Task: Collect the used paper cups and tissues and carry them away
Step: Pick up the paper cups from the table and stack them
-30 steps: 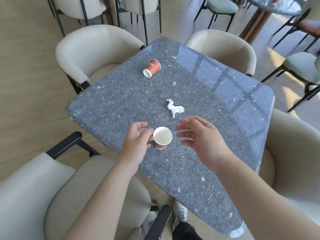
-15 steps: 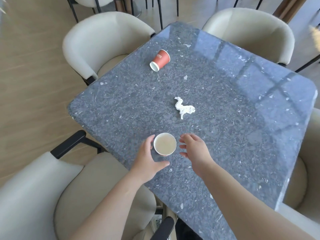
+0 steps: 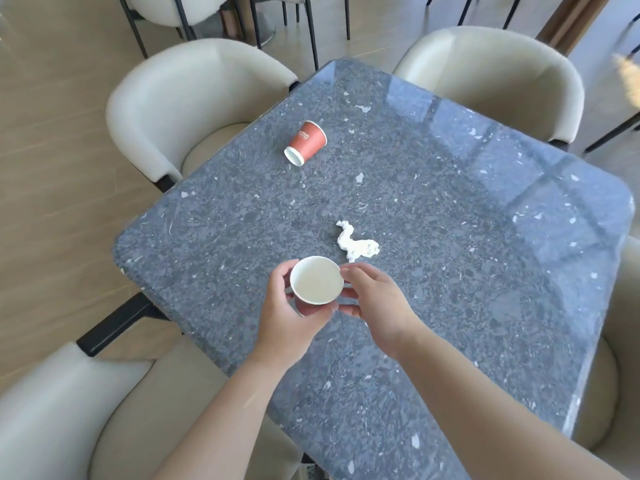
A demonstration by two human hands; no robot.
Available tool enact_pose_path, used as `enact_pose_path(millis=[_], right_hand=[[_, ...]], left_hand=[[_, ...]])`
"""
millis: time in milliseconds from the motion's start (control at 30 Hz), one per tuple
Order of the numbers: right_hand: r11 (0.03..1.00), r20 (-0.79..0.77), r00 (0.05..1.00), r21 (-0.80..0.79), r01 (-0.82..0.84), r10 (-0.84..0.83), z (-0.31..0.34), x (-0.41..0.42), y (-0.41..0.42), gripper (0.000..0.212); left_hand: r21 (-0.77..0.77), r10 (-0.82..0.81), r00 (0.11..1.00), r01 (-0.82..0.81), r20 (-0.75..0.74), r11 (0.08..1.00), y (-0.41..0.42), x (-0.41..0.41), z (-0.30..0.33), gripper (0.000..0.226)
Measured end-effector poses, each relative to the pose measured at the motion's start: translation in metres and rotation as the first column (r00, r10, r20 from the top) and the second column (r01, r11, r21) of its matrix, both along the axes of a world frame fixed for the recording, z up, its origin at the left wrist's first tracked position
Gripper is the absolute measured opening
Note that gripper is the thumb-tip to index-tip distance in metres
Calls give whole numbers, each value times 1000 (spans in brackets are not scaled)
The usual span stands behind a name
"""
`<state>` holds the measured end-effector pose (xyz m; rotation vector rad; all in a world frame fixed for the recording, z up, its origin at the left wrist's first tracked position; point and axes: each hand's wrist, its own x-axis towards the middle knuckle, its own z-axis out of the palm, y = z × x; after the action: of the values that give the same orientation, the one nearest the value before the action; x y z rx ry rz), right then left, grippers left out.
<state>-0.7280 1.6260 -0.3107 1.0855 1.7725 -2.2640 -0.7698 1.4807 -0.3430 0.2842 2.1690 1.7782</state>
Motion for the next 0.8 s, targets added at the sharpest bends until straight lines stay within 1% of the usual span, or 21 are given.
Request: enact_pose_path(millis=[200,333,400,467,533,633,700,800], right_hand=[[996,-22,997,45,-78,79,5,-55,13,28],[990,-41,991,80,-120,124,-2,-100,26,18],[983,-34,992,137,-119,125,-7,-125,35,13],[951,-14,988,276,-142,152,-11,-157,51,14],[872,21,983,458,-173,184,-11,-195,70,19],[726,95,981,660,-190,171,-7,-256,97,27],[608,153,966,754,-250,207,-11,-290,106,34],[422,241,937,844,-331,254,-31,-321,109,48]], left_hand=[[42,98,995,-97,-31,994,14,-52,0,70],[41,132,990,-131,-42,991,24,-90,-7,68],[54,166,985,-164,-38,985,27,-109,-12,68],[60,183,983,-182,-15,982,30,-126,-17,68],[59,175,985,-175,5,983,33,-140,-23,67],[48,168,986,-168,12,985,37,-155,-33,67],[60,185,982,-187,37,980,40,-164,-38,67],[70,199,977,-204,73,977,47,-175,-45,63]])
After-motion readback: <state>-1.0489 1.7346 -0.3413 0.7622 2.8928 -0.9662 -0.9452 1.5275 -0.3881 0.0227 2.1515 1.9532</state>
